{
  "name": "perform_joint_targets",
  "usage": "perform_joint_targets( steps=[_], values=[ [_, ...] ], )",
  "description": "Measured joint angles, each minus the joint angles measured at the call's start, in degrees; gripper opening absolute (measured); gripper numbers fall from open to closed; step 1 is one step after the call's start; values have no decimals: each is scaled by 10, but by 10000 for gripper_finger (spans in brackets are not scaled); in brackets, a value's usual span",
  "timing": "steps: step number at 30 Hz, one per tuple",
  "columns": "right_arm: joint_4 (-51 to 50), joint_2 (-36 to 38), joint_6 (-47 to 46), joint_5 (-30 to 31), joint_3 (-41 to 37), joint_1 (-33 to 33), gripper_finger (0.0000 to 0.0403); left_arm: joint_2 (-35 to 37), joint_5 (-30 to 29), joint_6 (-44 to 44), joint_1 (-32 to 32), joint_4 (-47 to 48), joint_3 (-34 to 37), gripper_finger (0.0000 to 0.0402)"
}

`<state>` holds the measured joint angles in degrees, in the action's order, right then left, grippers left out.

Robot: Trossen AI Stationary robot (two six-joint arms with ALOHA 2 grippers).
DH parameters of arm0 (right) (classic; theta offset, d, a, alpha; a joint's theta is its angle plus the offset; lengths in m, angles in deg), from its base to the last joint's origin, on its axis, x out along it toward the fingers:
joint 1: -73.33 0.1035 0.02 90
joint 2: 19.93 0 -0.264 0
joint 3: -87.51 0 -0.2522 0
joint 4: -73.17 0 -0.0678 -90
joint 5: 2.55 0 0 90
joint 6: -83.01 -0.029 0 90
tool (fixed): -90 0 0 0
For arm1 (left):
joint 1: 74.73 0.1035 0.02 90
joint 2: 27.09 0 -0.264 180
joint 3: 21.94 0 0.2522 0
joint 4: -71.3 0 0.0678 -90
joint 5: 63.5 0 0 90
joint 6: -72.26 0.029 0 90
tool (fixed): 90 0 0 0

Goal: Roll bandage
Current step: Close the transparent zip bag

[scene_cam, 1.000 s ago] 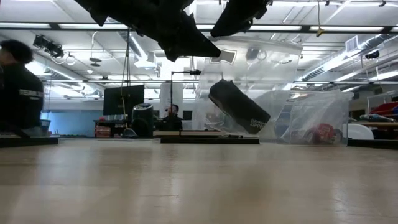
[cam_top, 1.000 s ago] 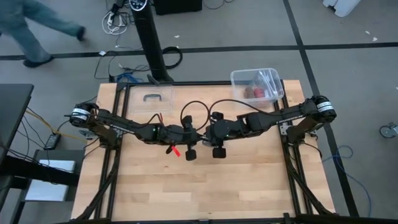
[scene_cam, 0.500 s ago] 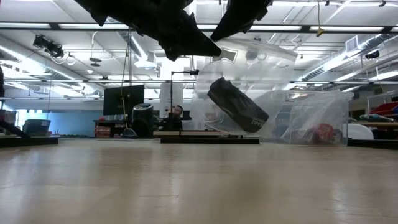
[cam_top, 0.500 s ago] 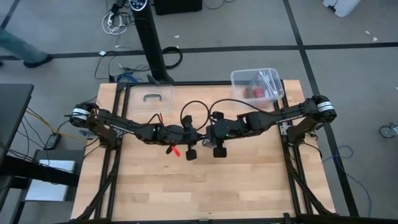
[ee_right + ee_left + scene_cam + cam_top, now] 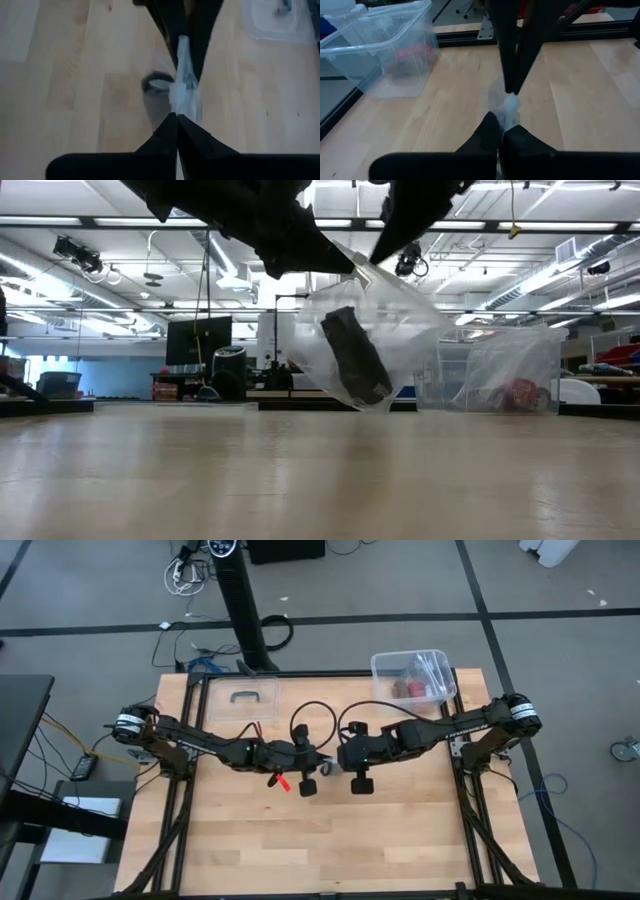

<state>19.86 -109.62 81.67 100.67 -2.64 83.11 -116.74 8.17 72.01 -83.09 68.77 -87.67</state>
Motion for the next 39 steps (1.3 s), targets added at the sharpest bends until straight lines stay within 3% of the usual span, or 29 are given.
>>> perform_joint_targets(
  steps=[8,18,22,39],
  values=[
    [-64,0,-13,5,31,0,5,0,2,0,0,-1,0,3],
    [-31,0,-16,42,54,26,100,0,1,-15,0,-2,0,3],
    [-27,-3,-12,43,55,19,120,0,1,-17,0,-8,0,3],
    [-18,-3,-11,6,54,1,107,0,1,-16,0,-34,0,3]
  ],
)
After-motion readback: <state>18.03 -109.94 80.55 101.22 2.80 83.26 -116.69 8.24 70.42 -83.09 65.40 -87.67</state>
